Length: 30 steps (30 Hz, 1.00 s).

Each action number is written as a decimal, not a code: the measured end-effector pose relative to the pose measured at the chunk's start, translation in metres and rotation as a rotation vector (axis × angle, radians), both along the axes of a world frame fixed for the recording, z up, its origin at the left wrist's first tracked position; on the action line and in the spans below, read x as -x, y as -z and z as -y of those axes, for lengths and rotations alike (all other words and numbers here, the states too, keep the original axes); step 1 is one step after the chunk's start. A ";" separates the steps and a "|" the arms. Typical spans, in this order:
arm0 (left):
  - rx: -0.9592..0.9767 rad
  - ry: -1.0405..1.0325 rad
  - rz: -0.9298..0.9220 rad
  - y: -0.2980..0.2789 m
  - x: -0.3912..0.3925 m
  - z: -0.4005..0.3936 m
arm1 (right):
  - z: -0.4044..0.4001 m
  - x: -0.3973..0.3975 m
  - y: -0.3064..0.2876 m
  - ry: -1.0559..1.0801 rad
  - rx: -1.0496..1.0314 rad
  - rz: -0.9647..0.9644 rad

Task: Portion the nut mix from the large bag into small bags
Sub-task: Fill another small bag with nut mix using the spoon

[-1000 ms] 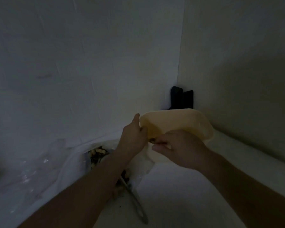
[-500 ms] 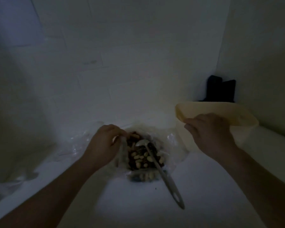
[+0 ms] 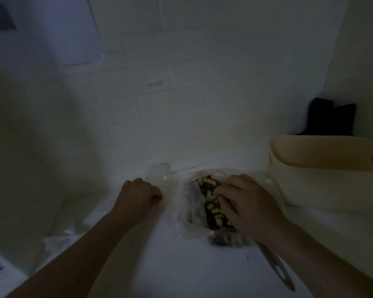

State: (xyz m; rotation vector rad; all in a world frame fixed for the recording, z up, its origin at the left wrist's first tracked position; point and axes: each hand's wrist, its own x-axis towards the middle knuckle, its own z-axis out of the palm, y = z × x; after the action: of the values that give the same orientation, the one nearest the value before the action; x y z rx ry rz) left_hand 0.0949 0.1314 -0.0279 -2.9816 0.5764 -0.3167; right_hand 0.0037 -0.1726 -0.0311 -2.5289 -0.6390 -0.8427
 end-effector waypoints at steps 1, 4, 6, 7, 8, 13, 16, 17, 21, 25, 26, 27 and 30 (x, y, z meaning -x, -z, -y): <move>0.036 0.010 0.015 -0.001 -0.001 -0.003 | -0.002 -0.002 0.001 0.002 -0.009 -0.005; 0.028 -0.003 -0.008 -0.009 0.003 -0.008 | -0.006 -0.008 0.003 0.011 -0.026 0.002; -0.078 -0.054 -0.085 -0.009 0.007 -0.007 | -0.009 -0.011 0.006 0.015 -0.039 0.003; -0.102 -0.078 -0.124 -0.008 0.009 -0.006 | -0.011 -0.012 0.008 0.014 -0.046 -0.001; -0.100 -0.095 -0.144 -0.006 0.010 -0.006 | -0.014 -0.012 0.009 0.012 -0.052 -0.005; -0.136 -0.117 -0.130 -0.004 0.007 -0.007 | -0.025 -0.013 0.008 0.003 -0.068 -0.028; -0.083 -0.121 -0.164 -0.020 0.007 -0.002 | -0.025 -0.014 0.008 0.014 -0.100 -0.069; -0.019 -0.136 -0.167 -0.031 0.007 -0.001 | -0.025 -0.016 0.008 0.018 -0.124 -0.089; 0.336 -0.195 -0.121 -0.083 0.010 0.009 | -0.023 -0.018 0.004 0.042 -0.293 -0.211; 0.874 -0.117 -0.114 -0.110 0.019 0.029 | -0.018 -0.018 -0.003 0.062 -0.463 -0.266; 0.971 -0.085 -0.116 -0.112 0.021 0.038 | -0.017 -0.017 -0.006 0.049 -0.531 -0.288; 1.042 -0.051 -0.125 -0.111 0.023 0.048 | -0.017 -0.016 -0.007 0.031 -0.607 -0.311; 1.156 0.049 -0.238 -0.093 0.026 0.083 | -0.020 -0.013 -0.010 -0.010 -0.822 -0.344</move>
State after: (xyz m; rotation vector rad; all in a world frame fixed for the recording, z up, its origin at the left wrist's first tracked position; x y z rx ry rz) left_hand 0.0687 0.0481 0.0651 -4.1658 0.6328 -0.3989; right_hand 0.0163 -0.1528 -0.0207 -1.8376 -0.1349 -0.4946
